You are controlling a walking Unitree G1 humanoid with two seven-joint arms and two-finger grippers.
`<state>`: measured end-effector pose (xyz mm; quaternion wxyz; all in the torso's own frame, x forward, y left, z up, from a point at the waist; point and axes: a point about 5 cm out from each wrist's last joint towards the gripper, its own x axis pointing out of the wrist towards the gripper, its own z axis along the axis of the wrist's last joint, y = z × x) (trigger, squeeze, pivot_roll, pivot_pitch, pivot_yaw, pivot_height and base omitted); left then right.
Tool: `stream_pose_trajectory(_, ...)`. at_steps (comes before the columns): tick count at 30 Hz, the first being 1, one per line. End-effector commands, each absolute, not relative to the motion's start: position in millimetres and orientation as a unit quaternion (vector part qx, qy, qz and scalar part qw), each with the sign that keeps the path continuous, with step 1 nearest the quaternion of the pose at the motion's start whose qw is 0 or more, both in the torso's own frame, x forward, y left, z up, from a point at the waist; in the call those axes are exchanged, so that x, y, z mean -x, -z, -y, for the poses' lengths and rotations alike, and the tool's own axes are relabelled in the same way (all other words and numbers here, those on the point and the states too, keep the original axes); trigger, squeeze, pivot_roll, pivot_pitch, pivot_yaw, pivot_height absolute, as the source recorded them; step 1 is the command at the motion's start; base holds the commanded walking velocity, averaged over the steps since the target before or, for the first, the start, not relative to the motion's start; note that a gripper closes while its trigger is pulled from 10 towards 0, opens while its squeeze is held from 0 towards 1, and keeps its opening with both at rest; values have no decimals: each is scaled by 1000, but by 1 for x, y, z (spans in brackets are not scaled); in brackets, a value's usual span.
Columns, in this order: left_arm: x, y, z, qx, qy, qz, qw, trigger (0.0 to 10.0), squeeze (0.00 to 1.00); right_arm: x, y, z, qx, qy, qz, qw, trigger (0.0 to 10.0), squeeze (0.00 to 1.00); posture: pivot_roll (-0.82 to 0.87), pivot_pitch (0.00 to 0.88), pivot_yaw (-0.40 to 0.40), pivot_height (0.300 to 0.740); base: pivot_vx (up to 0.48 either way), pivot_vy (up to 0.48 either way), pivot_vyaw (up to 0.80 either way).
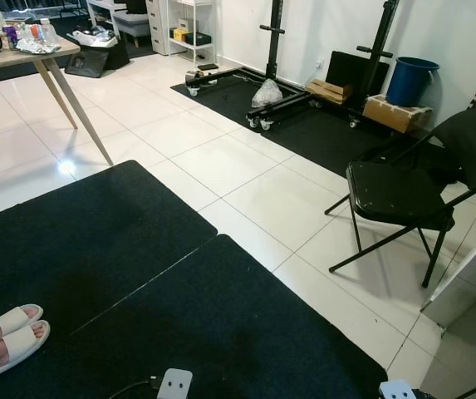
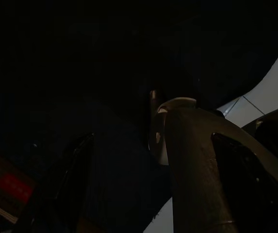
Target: Restocking fridge
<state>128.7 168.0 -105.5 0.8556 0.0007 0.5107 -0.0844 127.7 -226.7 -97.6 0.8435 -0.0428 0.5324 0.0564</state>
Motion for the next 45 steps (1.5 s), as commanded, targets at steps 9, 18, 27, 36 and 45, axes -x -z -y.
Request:
stream_pose_trajectory(9,-115,110,-159,1,108,-531,840,10000,0,-128,97,229,44,-56,-531,844,10000,0,-22,0,-86,738,322,0,0)
stream_pose_trajectory(18,-115,110,-161,-2,110,-530,841,10000,0,-130,96,229,46,-60,-530,845,10000,0,-18,0,-87,738,337,0,0)
stream_pose_trajectory(27,-113,111,-159,0,112,-532,839,10000,0,-127,97,229,46,-61,-532,843,10000,0,-19,0,-89,738,337,0,0)
stream_pose_trajectory(36,-112,111,-159,1,112,-532,839,10000,0,-127,97,228,43,-62,-532,843,10000,0,-19,0,-89,738,338,0,0)
stream_pose_trajectory(45,-112,111,-158,1,114,-531,840,10000,0,-127,97,226,50,-71,-533,842,10000,0,-20,0,-89,738,339,0,0)
